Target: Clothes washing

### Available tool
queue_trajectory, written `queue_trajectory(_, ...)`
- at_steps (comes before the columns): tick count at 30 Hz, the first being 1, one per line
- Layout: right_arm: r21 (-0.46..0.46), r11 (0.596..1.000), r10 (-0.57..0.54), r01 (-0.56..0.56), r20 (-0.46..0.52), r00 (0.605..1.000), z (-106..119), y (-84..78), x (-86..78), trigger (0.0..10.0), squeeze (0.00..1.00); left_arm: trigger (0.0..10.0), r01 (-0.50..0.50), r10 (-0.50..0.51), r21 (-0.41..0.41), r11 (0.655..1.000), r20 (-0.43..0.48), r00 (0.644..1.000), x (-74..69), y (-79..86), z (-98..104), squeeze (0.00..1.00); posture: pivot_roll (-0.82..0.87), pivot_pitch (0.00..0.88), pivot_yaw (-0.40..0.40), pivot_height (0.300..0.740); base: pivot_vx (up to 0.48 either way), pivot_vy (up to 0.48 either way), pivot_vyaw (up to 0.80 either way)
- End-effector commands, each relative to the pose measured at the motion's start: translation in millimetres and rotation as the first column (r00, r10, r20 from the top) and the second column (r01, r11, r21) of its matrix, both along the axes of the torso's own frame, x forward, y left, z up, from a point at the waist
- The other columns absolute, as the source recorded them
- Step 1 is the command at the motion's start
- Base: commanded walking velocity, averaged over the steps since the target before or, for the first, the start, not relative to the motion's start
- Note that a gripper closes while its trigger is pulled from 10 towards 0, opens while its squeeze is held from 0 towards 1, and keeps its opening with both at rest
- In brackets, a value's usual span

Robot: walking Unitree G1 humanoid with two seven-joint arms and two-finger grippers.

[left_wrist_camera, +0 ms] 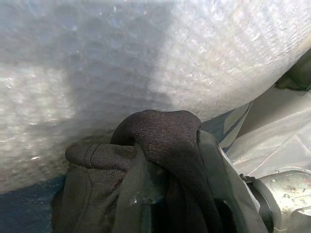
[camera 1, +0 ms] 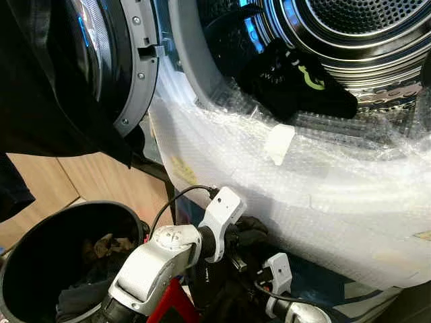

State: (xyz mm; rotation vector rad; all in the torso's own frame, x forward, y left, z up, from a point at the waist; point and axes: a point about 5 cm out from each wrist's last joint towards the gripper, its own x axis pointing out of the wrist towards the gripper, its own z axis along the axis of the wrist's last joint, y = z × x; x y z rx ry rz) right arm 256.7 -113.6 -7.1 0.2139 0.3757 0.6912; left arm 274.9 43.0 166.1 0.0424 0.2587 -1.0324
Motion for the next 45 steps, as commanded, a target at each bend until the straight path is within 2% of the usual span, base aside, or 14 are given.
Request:
queue_trajectory(1, -0.009, 1.0, 0.018, -0.019, -0.005, 1.0, 0, 2.2, 1.0, 0.0, 0.0, 0.0, 0.014, -0.012, -0.029, 0.999, 0.063, 0.998, 0.4, 0.8, 16, 0.0, 0.17, 0.0, 0.048, 0.74, 0.0, 0.0, 0.0)
queue_trajectory(5, -0.011, 1.0, 0.015, -0.015, -0.002, 1.0, 1, 0.4, 3.7, 0.0, 0.0, 0.0, 0.014, -0.011, -0.039, 0.999, 0.09, 0.996, 3.5, 2.1, 21, 0.0, 0.17, 0.007, 0.045, 0.74, 0.0, 0.0, 0.0)
queue_trajectory(9, -0.021, 1.0, 0.002, -0.002, -0.007, 1.0, 2, -1.3, 7.5, 0.0, 0.0, 0.2, 0.029, -0.038, 0.034, 0.999, 0.32, 0.947, 10.3, 2.3, 32, 0.0, 0.17, 0.0, 0.013, 0.74, 0.0, 0.0, 0.0)
queue_trajectory(10, -0.021, 1.0, 0.0, 0.0, -0.002, 1.0, 4, -1.3, 10.8, 0.0, 0.0, 10.0, -0.025, -0.064, 0.171, 0.985, 0.497, 0.865, 17.8, 3.5, 38, 0.0, 0.18, 0.0, 0.01, 0.74, 0.0, 0.0, 0.0)
queue_trajectory(12, -0.013, 1.0, -0.001, 0.001, 0.006, 1.0, 8, -0.8, 15.4, 0.0, 0.0, 10.0, -0.099, -0.165, 0.331, 0.939, 0.681, 0.714, 25.0, 3.4, 44, 0.0, 0.18, 0.0, -0.004, 0.74, 0.0, 0.0, 0.0)
queue_trajectory(13, -0.013, 1.0, -0.001, 0.001, 0.006, 1.0, 8, -0.8, 15.4, 0.0, 0.0, 10.0, -0.099, -0.165, 0.331, 0.939, 0.681, 0.714, 25.0, 3.4, 44, 0.0, 0.18, 0.0, -0.004, 0.74, 0.0, 0.0, 0.0)
queue_trajectory(19, -0.016, 0.999, 0.034, -0.033, 0.015, 0.999, 8, -1.1, 12.9, 0.0, 0.0, 10.0, -0.077, -0.076, 0.238, 0.968, 0.574, 0.815, 25.2, 7.2, 34, 0.0, 0.17, 0.0, 0.001, 0.74, 0.0, 0.0, 0.0)
queue_trajectory(23, 0.001, 0.999, 0.032, -0.032, 0.003, 0.999, 5, -1.8, 8.3, 0.0, 0.0, 10.0, -0.019, -0.008, 0.068, 0.998, 0.37, 0.929, 14.2, 11.3, 13, 0.0, 0.18, 0.007, 0.013, 0.74, 0.0, 0.0, 0.0)
queue_trajectory(27, 0.025, 0.997, 0.066, -0.066, -0.014, 0.998, 2, 0.7, 3.8, 0.0, 0.0, 10.0, 0.063, -0.066, 0.021, 0.998, 0.261, 0.963, 1.2, 9.8, -4, 0.0, 0.19, 0.0, 0.007, 0.74, 0.0, 0.0, 0.0)
queue_trajectory(34, 0.07, 0.989, 0.133, -0.132, -0.004, 0.991, 6, 2.9, 2.5, 0.0, 0.0, 10.0, 0.003, 0.008, -0.046, 0.999, 0.219, 0.976, 1.6, 13.3, -3, 0.0, 0.19, 0.0, 0.012, 0.74, 0.0, 0.0, 0.0)
queue_trajectory(35, 0.069, 0.987, 0.144, -0.144, -0.003, 0.99, 6, 3.2, 2.0, 0.0, 0.0, 10.0, -0.003, 0.015, -0.059, 0.998, 0.204, 0.979, 1.8, 14.3, -3, 1.0, 0.19, 0.0, 0.014, 0.74, 0.0, 0.0, 0.0)
queue_trajectory(38, 0.07, 0.987, 0.147, -0.146, -0.004, 0.989, 5, 2.9, 0.6, 0.0, 0.0, 10.0, 0.048, -0.039, -0.044, 0.998, 0.185, 0.982, -5.1, 17.2, -3, 1.0, 0.2, 0.002, 0.017, 0.74, 0.0, 0.0, 0.0)
queue_trajectory(41, 0.083, 0.986, 0.145, -0.143, -0.016, 0.989, 4, 3.6, -0.8, 0.0, 0.0, 10.0, 0.136, -0.15, 0.091, 0.987, 0.181, 0.972, -14.9, 27.3, -11, 1.0, 0.19, 0.004, 0.023, 0.74, 0.0, 0.0, 0.0)
queue_trajectory(45, 0.083, 0.987, 0.142, -0.14, -0.018, 0.99, 3, 2.7, -1.6, 0.0, 0.0, 10.0, 0.066, -0.103, 0.17, 0.983, 0.216, 0.971, -7.4, 47.1, -3, 1.0, 0.2, 0.008, 0.029, 0.74, 0.0, 0.0, 0.0)
